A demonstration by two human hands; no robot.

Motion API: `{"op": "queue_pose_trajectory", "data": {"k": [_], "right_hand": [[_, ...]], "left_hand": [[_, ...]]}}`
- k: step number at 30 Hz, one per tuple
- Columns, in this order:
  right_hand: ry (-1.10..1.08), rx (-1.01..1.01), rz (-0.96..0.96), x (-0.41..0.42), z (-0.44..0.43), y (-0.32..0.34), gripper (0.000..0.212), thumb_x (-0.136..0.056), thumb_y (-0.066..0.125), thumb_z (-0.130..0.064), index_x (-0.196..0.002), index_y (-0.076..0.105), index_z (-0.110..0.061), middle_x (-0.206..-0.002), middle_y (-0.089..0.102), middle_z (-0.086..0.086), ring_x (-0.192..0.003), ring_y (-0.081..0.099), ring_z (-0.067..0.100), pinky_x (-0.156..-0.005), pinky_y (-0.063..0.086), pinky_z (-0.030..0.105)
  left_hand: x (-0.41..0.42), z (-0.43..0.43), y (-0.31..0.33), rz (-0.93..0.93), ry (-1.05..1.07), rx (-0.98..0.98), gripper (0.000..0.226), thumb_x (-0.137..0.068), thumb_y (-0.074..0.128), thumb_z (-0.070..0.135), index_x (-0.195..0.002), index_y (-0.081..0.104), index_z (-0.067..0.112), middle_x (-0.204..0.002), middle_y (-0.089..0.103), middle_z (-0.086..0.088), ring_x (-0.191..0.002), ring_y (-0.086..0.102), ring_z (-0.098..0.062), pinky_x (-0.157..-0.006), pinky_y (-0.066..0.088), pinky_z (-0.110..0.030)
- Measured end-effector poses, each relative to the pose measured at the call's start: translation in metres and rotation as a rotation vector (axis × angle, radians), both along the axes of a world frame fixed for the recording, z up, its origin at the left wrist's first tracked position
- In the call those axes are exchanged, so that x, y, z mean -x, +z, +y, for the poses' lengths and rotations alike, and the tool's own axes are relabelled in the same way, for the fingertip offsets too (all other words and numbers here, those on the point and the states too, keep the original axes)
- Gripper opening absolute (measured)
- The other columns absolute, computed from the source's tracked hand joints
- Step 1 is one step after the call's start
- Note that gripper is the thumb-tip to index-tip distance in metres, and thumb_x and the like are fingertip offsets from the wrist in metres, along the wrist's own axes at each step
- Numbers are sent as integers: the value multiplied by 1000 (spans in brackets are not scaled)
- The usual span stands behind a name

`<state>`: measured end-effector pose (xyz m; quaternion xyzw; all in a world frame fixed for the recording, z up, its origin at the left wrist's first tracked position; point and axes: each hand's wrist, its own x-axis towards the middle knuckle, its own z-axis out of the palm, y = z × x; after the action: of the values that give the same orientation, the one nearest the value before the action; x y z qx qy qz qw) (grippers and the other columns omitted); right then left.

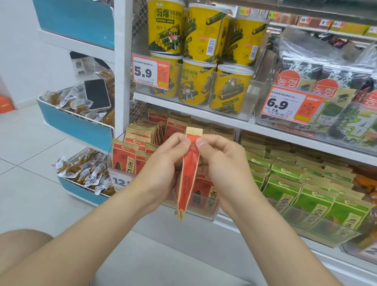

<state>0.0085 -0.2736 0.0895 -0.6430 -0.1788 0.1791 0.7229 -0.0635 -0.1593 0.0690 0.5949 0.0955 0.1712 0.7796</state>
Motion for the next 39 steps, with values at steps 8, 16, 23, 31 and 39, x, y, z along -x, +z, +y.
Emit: {"op": "queue_pose_trajectory", "data": {"k": [8, 16, 23, 31, 39], "right_hand": [[-53, 42, -134, 0, -2, 1, 12, -106, 68, -13, -110, 77, -8, -93, 81, 13, -89, 80, 36, -84, 65, 56], [139, 249, -240, -2, -6, 0, 13, -92, 81, -21, -103, 75, -25, -108, 78, 0, -94, 77, 15, -90, 62, 38], [106, 362, -387, -2, -5, -9, 44, -63, 86, -53, -94, 60, -35, -103, 76, -4, -87, 76, 33, -81, 63, 58], [-102, 197, -391, -9, -6, -1, 23, -97, 70, -36, -86, 60, -18, -72, 77, -1, -64, 73, 16, -66, 59, 42], [130, 266, -262, -16, -13, -1, 51, -87, 83, -53, -107, 59, -13, -98, 82, 5, -91, 81, 31, -84, 65, 59]], "left_hand": [[-1, 3, 0, -8, -4, -60, 25, -114, 48, 32, -105, 66, 16, -81, 67, -4, -78, 65, -18, -78, 52, -36], [0, 13, 2, -53, 128, -51, 22, -113, 52, 31, -98, 61, 18, -97, 63, -16, -89, 57, -31, -83, 48, -49], [1, 19, 5, -149, 116, 107, 19, -113, 51, 25, -116, 59, 9, -120, 70, -25, -103, 63, -34, -94, 54, -52], [16, 19, 9, -98, -75, -254, 37, -106, 64, 14, -140, 69, 27, -136, 73, 6, -118, 75, -20, -85, 66, -45], [23, 27, 12, -155, -81, -309, 44, -106, 60, 0, -142, 67, 25, -138, 73, 8, -126, 71, -15, -86, 65, -35]]}}
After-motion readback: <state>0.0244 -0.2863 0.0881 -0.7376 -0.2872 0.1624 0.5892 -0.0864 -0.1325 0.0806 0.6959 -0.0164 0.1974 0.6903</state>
